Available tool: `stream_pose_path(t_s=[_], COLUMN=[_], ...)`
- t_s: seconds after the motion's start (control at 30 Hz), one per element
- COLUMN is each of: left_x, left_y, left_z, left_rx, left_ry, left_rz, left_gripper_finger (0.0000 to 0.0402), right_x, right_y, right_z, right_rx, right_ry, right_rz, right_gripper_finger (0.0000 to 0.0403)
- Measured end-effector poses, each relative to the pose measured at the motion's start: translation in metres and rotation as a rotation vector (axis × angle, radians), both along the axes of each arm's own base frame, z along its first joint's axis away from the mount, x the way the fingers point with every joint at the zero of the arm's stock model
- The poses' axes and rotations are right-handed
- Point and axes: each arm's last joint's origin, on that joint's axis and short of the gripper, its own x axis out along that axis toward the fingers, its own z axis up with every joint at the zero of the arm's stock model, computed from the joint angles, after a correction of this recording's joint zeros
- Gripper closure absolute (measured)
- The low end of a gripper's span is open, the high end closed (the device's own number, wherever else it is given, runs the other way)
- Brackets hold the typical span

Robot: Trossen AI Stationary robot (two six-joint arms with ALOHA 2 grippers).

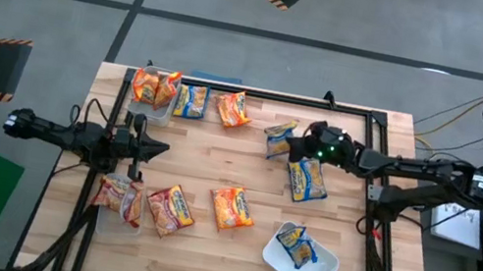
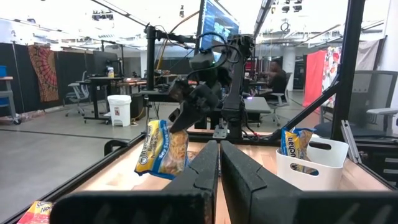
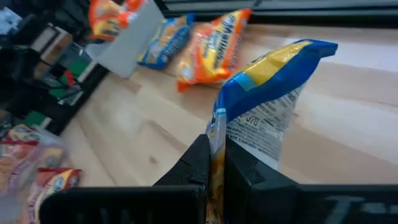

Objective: Sort Maruchan noodles
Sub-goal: Put the blue noodle pack into the white bin

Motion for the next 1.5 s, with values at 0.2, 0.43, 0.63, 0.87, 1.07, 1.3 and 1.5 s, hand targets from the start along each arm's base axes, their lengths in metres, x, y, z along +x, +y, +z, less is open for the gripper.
stream_pose_path(t_s=[0.2, 0.43, 0.63, 0.87, 1.07, 1.3, 1.5], left_x=[0.000, 0.000, 0.000, 0.000, 0.000, 0.000, 0.000], left_y=[0.000, 0.000, 0.000, 0.000, 0.000, 0.000, 0.000], left_z=[0.000, 0.000, 0.001, 0.001, 0.001, 0.001, 0.001], left_rx=[0.003, 0.003, 0.003, 0.001, 0.002, 0.002, 0.002], left_ry=[-0.002, -0.004, -0.005, -0.010, -0.009, -0.009, -0.009], left_rz=[0.001, 0.001, 0.001, 0.001, 0.001, 0.001, 0.001], left_gripper_finger=[0.0402, 0.0402, 0.0402, 0.0402, 0.0402, 0.0402, 0.0402], right_x=[0.006, 0.012, 0.019, 0.023, 0.019, 0.005, 0.001], right_y=[0.014, 0.025, 0.024, 0.020, 0.014, 0.011, 0.013], right_z=[0.003, -0.004, -0.028, -0.047, -0.045, -0.025, -0.004], right_rx=[-0.029, -0.052, -0.003, 0.044, 0.056, 0.086, 0.113], right_ry=[-0.022, 0.017, 0.103, 0.156, 0.160, 0.140, 0.208], right_rz=[0.006, 0.010, -0.047, -0.118, -0.146, -0.181, -0.159], right_gripper_finger=[0.0390, 0.0390, 0.0390, 0.0338, 0.0269, 0.0216, 0.0203])
